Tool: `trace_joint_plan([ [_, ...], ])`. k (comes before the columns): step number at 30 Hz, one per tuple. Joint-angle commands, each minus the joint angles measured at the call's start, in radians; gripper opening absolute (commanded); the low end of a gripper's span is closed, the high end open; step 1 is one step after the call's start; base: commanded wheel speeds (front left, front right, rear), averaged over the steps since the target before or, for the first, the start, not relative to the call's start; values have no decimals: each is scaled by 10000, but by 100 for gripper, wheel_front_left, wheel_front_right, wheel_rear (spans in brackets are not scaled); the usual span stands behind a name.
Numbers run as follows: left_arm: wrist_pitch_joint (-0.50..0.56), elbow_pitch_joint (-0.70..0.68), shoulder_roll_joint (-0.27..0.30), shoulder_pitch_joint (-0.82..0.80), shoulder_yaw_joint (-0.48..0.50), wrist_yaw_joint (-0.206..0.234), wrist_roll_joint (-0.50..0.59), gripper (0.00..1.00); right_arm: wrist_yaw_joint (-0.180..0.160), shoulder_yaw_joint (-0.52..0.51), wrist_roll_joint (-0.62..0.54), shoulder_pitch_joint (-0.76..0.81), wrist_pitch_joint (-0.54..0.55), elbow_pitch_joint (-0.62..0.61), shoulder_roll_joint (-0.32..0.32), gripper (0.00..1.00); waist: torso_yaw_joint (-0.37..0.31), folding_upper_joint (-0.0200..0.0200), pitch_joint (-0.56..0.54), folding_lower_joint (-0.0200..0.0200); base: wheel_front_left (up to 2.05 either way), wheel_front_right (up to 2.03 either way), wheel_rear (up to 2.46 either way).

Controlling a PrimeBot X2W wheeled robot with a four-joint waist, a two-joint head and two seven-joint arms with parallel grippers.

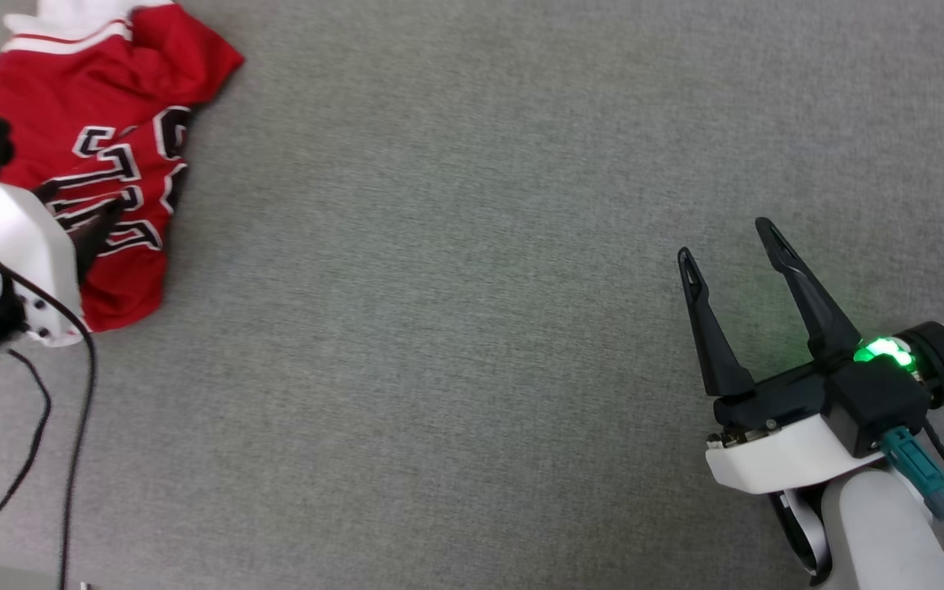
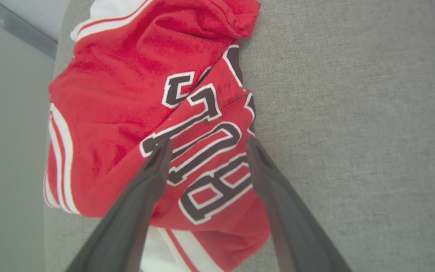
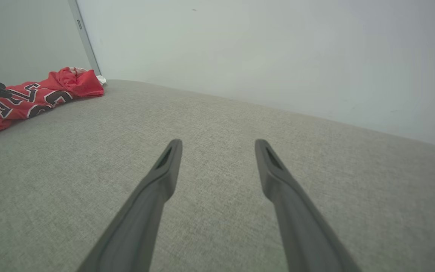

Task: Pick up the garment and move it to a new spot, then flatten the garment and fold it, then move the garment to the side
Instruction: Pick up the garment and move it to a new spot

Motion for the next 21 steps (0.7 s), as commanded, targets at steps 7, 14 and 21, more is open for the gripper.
trace_joint_plan([
  [7,1158,1845,-101,-814,-491,9,-1308,100,-7,122,-112,-215,-28,-146,30,100,-676,0,753,-2,0,0,0],
  [14,1251,2380,43,-684,-1635,13,-1854,45,-7,12,-165,-110,-28,-174,78,100,-758,0,814,-2,0,0,0],
  [21,778,2388,223,-869,-2163,9,-2473,0,-7,-12,-216,-55,-28,22,98,100,-607,0,388,-2,0,0,0],
])
